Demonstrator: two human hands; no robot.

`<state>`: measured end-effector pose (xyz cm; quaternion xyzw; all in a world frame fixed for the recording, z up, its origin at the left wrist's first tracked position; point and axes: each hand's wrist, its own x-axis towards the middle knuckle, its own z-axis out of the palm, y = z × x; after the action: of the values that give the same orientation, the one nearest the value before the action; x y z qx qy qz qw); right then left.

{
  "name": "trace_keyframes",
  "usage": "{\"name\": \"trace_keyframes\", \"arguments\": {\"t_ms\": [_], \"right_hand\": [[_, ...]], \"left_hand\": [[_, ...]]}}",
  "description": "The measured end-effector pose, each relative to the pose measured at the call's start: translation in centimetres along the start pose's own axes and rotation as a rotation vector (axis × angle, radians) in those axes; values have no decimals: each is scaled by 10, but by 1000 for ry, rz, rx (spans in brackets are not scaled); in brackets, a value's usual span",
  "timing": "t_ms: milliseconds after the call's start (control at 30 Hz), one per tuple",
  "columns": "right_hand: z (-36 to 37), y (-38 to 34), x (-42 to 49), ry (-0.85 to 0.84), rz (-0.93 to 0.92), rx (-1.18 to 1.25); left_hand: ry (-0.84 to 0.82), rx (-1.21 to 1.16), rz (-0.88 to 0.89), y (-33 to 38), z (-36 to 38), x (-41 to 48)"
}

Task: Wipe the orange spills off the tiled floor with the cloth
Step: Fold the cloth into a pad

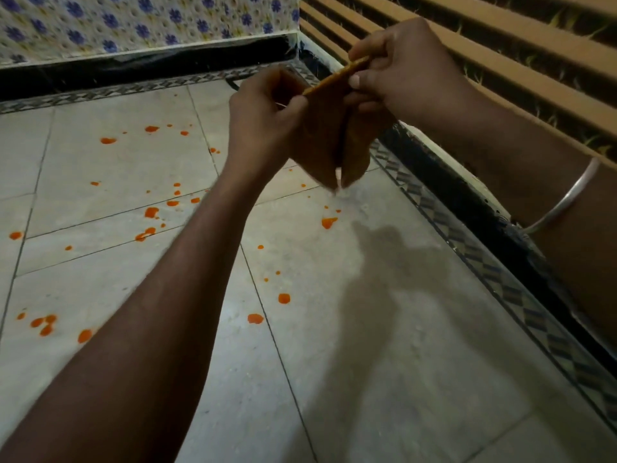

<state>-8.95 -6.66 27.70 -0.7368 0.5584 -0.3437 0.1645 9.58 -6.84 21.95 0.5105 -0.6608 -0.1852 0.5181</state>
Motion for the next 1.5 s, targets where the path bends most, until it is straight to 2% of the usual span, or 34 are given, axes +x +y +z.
{"name": "trace_keyframes", "arguments": {"t_ms": [100,200,267,400,500,600,1000,1167,1300,1500], "right_hand": [[0,11,-5,9,-76,-346],[7,24,-7,-55,-97,-486],[11,26,-7,-105,-98,-434],[18,29,-19,-188,-150,-48],[24,36,-27,-335,-316,-169],[27,44,-29,-416,-357,-305],[22,54,-27,-393,-322,-375],[25,56,-17,-410,-152,-301],[26,55,-11,-387,67,-90],[23,48,-4,-341,271,164]], "left_hand": [[-10,55,37,-3,-5,7],[-44,96,77,-9,-6,11],[-22,94,68,-12,-7,14],[45,60,41,-15,-10,16],[89,63,23,-19,-12,15],[109,90,11,-22,-16,15],[128,82,-11,-31,-24,15],[123,109,-34,-33,-23,11],[109,108,-48,-28,-20,4],[21,48,-31,-9,1,-18]]}}
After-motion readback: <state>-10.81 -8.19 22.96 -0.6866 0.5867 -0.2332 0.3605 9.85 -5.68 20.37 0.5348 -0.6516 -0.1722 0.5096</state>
